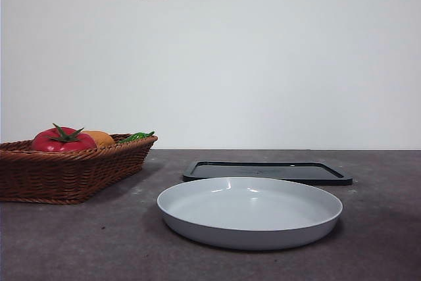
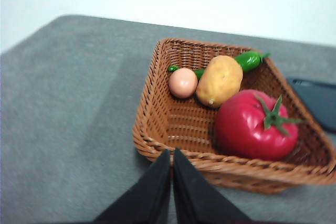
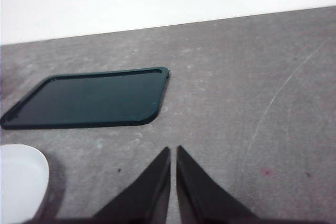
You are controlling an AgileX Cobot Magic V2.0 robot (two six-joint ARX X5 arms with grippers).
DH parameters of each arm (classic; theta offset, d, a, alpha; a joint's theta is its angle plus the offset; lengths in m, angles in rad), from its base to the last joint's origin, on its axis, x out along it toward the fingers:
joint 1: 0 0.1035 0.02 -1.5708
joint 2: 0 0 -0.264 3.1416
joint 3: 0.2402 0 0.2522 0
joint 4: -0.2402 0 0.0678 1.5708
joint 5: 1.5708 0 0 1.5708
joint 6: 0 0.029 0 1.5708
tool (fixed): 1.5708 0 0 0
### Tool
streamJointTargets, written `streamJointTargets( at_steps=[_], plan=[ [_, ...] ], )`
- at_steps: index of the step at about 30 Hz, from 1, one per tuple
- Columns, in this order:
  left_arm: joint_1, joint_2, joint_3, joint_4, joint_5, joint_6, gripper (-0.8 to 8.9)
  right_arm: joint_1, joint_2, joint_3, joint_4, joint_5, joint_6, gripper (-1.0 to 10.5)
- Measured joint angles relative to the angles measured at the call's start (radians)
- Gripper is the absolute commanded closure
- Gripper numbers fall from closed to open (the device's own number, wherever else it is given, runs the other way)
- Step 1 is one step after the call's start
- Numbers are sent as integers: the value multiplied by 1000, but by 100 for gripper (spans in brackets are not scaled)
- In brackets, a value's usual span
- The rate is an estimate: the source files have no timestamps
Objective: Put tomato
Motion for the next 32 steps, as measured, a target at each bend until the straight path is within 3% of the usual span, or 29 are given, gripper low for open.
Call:
streamJointTargets(
  at_steps=[4, 15, 24, 32],
  plan=[
    [0, 0, 0, 0, 0, -119, 805, 0, 0, 0, 0, -9, 49, 938],
    [0, 10, 116, -91, 0, -277, 803, 0, 17, 146, -69, -13, 117, 939],
    [0, 140, 336, -225, 42, -272, 803, 0, 179, 364, -183, -61, 110, 938],
    [0, 366, 582, -368, 171, -145, 804, 0, 401, 631, -371, -134, 8, 938]
  ],
)
